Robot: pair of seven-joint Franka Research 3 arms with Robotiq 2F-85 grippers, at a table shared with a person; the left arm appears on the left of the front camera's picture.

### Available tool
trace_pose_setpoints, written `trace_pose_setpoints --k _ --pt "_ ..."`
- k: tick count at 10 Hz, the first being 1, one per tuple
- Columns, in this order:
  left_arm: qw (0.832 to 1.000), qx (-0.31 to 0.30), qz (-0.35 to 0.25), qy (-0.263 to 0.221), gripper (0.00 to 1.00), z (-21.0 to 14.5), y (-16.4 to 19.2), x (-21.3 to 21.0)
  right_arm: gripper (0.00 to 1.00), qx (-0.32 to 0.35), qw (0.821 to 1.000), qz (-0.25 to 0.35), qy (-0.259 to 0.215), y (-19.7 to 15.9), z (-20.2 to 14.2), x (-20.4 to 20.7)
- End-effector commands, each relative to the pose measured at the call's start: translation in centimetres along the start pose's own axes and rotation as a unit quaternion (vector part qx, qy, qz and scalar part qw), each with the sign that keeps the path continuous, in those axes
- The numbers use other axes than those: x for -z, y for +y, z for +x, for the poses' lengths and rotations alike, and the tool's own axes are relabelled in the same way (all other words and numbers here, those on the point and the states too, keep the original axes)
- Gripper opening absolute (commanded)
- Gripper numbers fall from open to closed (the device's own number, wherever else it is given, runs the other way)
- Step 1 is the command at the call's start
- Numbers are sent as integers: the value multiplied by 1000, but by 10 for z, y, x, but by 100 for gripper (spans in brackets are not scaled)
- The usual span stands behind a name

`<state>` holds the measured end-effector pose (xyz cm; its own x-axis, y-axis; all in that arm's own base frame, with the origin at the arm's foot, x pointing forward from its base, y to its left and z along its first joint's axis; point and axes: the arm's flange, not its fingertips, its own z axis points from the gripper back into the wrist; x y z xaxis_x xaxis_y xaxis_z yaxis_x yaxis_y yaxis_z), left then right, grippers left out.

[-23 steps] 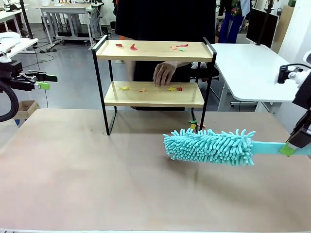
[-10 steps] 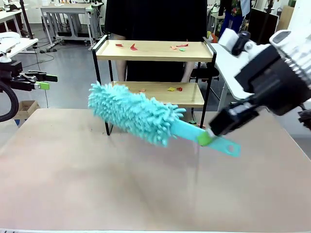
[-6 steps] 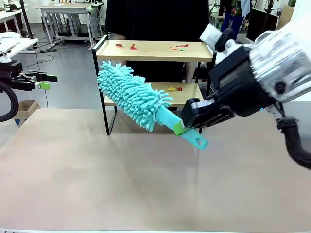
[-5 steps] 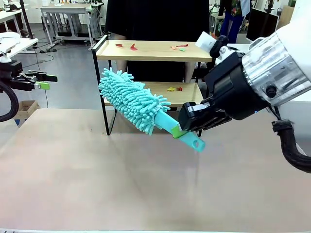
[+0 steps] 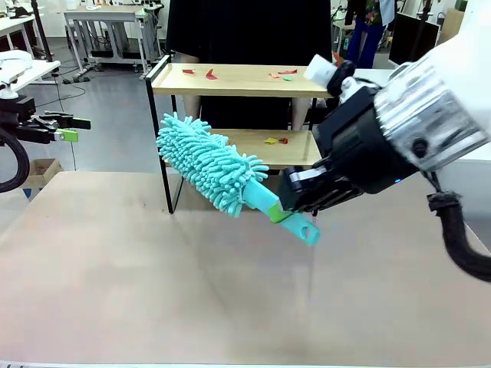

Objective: Clean the shelf.
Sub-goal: Clean the specific section of the Shelf indicated by the human with the Duster.

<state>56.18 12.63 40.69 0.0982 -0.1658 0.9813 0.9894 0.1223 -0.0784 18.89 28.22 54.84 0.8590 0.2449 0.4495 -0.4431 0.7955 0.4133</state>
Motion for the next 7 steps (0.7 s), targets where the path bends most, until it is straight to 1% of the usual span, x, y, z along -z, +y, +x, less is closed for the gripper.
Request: trace_pose_setpoints --k 1,2,4,6,7 --pt "1000 4 1 0 100 3 -1 0 13 42 998 -26 -25 25 20 22" --pt "1000 4 1 0 100 3 -1 0 13 55 998 -30 -31 32 26 30" --pt "1000 4 1 0 100 3 -1 0 13 79 994 -35 -64 46 38 42" --pt "1000 4 1 0 100 3 -1 0 13 109 990 -48 -81 63 58 58" --pt "1000 4 1 0 100 3 -1 0 13 122 988 -52 -80 70 69 68"
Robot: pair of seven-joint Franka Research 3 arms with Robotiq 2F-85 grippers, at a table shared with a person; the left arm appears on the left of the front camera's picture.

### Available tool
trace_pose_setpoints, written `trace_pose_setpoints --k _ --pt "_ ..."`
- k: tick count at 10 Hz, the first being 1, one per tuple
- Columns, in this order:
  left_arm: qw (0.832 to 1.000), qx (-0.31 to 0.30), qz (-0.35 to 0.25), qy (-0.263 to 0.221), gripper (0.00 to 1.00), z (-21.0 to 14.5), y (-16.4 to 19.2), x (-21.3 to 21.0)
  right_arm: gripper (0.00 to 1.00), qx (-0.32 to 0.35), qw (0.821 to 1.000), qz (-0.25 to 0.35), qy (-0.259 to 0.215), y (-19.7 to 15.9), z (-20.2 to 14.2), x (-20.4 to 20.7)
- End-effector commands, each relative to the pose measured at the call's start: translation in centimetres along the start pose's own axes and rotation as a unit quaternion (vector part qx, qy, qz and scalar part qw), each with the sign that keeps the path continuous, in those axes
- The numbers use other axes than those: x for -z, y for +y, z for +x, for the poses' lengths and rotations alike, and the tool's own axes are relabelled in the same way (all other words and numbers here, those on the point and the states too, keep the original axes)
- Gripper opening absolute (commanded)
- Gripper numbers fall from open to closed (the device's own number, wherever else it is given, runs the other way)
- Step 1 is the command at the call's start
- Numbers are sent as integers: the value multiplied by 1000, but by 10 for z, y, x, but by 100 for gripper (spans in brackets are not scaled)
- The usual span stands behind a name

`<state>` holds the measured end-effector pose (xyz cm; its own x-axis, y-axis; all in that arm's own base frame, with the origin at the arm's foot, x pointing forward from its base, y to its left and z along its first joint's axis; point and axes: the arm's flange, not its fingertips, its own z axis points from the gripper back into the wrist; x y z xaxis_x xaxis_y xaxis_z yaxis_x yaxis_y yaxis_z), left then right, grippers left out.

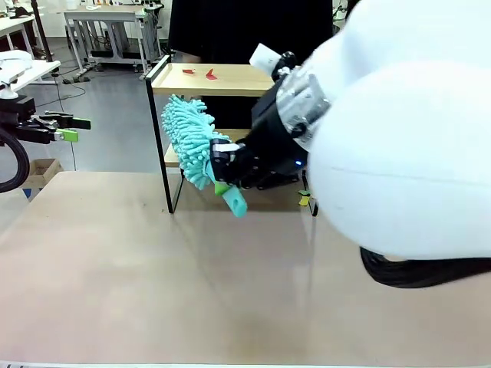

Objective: Clean the shelf.
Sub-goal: Clean the specific section of the Shelf indicated by the human with the Duster.

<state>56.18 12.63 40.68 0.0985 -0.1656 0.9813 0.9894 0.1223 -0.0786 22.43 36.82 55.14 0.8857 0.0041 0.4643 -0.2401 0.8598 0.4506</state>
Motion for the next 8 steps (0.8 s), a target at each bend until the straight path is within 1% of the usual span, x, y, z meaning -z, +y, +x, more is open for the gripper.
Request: trace_pose_setpoints --k 1,5,7,8 --pt "1000 4 1 0 100 3 -1 0 13 27 999 -24 -17 29 18 22" --pt "1000 4 1 0 100 3 -1 0 13 54 996 -65 -32 63 50 56" --pt "1000 4 1 0 100 3 -1 0 13 64 995 -66 -28 76 67 80" --pt "1000 4 1 0 100 3 -1 0 13 72 994 -75 -39 78 72 86"
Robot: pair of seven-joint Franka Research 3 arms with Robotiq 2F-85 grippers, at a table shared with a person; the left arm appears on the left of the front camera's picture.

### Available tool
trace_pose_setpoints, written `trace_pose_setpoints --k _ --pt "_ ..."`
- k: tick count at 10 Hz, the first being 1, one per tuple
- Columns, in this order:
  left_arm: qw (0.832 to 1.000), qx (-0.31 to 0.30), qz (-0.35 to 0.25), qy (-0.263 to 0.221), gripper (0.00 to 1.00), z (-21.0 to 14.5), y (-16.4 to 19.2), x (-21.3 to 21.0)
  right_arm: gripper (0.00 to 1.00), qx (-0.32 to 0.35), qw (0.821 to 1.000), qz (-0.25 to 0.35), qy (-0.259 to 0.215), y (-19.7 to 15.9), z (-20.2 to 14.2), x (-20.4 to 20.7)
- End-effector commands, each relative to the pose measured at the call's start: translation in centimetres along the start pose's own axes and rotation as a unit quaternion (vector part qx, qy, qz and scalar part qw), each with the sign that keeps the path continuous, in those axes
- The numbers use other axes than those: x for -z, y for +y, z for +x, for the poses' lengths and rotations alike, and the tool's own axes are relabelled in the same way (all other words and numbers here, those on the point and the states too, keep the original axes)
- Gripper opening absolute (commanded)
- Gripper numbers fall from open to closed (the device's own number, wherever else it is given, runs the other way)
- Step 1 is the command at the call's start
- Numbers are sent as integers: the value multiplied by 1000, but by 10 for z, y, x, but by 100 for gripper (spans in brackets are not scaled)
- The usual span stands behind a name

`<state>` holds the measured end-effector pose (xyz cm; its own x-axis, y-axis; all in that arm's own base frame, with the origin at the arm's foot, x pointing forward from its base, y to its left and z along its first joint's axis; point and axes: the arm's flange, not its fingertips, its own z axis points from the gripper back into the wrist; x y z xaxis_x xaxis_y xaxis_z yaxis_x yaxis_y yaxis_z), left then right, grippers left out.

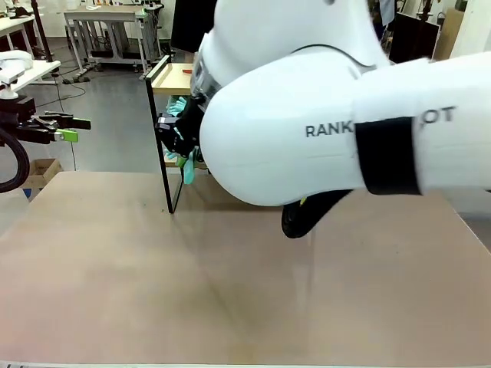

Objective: Clean the shelf.
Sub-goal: Clean the specific section of the Shelf indicated by the human with the Duster.

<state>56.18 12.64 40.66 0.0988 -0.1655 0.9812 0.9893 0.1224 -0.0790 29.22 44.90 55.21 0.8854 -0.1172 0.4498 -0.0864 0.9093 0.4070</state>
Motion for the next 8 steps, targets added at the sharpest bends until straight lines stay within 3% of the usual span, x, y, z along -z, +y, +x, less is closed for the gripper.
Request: trace_pose_setpoints --k 1,2,8 --pt "1000 5 1 0 100 3 -1 0 13 26 999 -19 -25 33 15 25" --pt "1000 5 1 0 100 3 -1 0 13 32 998 -35 -45 35 21 32" --pt "1000 5 1 0 100 3 -1 0 13 59 997 -38 -26 45 47 81"
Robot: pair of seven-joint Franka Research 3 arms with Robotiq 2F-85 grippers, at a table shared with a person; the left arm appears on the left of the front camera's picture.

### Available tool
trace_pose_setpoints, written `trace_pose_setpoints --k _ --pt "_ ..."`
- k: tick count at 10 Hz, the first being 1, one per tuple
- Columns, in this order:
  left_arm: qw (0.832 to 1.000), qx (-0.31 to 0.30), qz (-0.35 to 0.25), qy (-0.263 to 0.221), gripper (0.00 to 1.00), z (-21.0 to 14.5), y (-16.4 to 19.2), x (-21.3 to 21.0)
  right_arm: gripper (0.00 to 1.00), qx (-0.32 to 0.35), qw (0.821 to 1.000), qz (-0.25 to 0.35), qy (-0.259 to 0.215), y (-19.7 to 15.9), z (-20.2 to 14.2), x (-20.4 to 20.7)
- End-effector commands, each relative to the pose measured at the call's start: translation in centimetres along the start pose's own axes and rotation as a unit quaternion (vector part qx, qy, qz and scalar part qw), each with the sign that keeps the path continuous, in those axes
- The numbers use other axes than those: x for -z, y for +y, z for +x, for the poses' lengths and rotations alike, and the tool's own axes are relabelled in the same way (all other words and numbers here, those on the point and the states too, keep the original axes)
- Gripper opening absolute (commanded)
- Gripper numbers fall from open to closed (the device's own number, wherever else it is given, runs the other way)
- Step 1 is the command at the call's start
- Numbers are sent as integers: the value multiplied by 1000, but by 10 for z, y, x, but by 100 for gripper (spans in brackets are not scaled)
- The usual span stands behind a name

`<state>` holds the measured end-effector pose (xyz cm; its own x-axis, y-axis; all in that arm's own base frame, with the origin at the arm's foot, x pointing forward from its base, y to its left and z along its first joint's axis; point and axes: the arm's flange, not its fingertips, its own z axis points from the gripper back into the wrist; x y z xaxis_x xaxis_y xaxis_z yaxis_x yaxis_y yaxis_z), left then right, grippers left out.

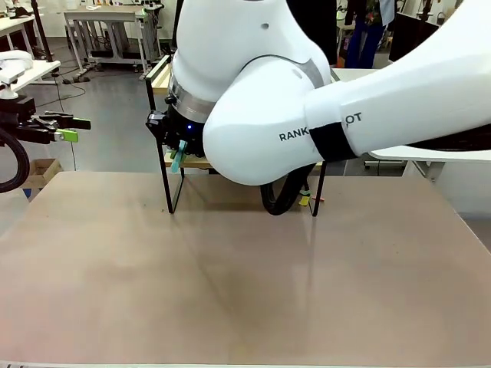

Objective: Clean the shelf.
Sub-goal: Clean the specific section of the Shelf indicated by the human with the Duster.

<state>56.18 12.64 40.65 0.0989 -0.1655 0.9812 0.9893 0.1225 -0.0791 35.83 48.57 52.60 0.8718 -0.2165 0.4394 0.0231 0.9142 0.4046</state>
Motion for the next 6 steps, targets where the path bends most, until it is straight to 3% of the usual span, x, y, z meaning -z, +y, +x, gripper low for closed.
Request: trace_pose_setpoints --k 1,6 --pt "1000 5 1 0 100 3 -1 0 13 14 1000 -12 -8 31 2 19" --pt "1000 5 1 0 100 3 -1 0 13 22 999 -22 23 22 2 56"
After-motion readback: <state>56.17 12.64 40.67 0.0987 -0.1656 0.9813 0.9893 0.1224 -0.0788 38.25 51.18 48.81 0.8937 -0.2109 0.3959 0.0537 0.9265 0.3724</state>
